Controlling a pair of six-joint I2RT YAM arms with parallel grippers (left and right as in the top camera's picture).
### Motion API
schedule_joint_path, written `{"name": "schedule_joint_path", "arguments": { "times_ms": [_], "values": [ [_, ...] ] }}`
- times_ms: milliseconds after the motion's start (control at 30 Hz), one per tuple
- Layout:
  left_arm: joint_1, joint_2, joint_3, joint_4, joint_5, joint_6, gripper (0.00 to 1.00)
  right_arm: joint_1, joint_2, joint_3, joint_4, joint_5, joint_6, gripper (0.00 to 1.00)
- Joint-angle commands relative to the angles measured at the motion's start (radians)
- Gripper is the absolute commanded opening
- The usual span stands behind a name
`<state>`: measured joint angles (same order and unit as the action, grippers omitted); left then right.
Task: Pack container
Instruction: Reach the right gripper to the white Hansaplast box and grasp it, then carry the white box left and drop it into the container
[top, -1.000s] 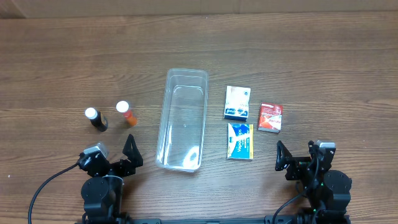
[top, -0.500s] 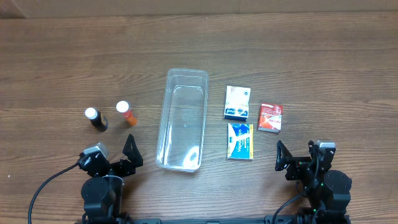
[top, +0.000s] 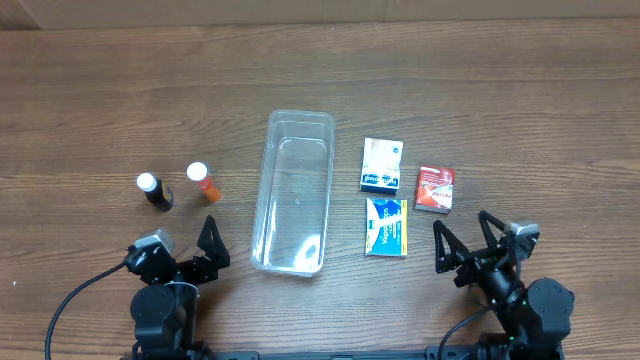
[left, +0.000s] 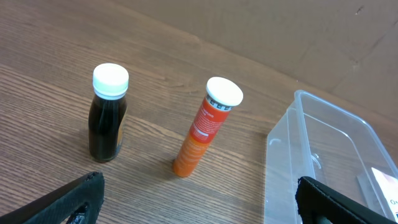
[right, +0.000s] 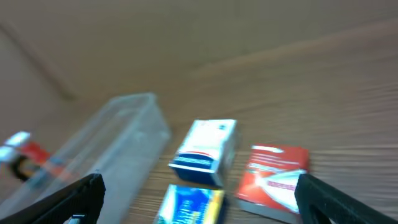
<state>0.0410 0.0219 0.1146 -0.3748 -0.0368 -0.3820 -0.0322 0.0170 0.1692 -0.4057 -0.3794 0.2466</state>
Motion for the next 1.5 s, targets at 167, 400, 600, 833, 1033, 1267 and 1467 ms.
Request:
{"name": "schedule_joint_path", "arguments": {
  "times_ms": [167,400,600,833,1033,1267,1467],
  "values": [
    [-0.002,-0.002,-0.003,0.002,0.004,0.004,1.0,-0.002,0.467,0.603,-0.203,-0.002,0.033,1.0],
    [-0.002,-0.002,-0.003,0.002,0.004,0.004,1.0,0.01,1.048,1.205,-0.52,-0.2,0.006,1.0],
    [-0.002,-0.002,-0.003,0.002,0.004,0.004,1.0,0.286,1.42,1.421,-0.678,0.326,0.057,1.0],
    [-0.002,-0.002,-0.003,0.002,0.004,0.004,1.0,0.377,1.779,1.421,-0.69,0.452,0.144,1.0],
    [-0.002,-0.002,-0.003,0.002,0.004,0.004,1.0,0.381,1.959,1.421,-0.591,0.388,0.144,1.0],
    [-0.002,-0.002,-0.003,0.002,0.004,0.004,1.0,0.412,2.09,1.421,-0.568,0.333,0.264,1.0],
    [-0.002,-0.002,-0.003,0.002,0.004,0.004,1.0,0.43,2.102,1.441,-0.633,0.486,0.307,0.72]
  ]
}}
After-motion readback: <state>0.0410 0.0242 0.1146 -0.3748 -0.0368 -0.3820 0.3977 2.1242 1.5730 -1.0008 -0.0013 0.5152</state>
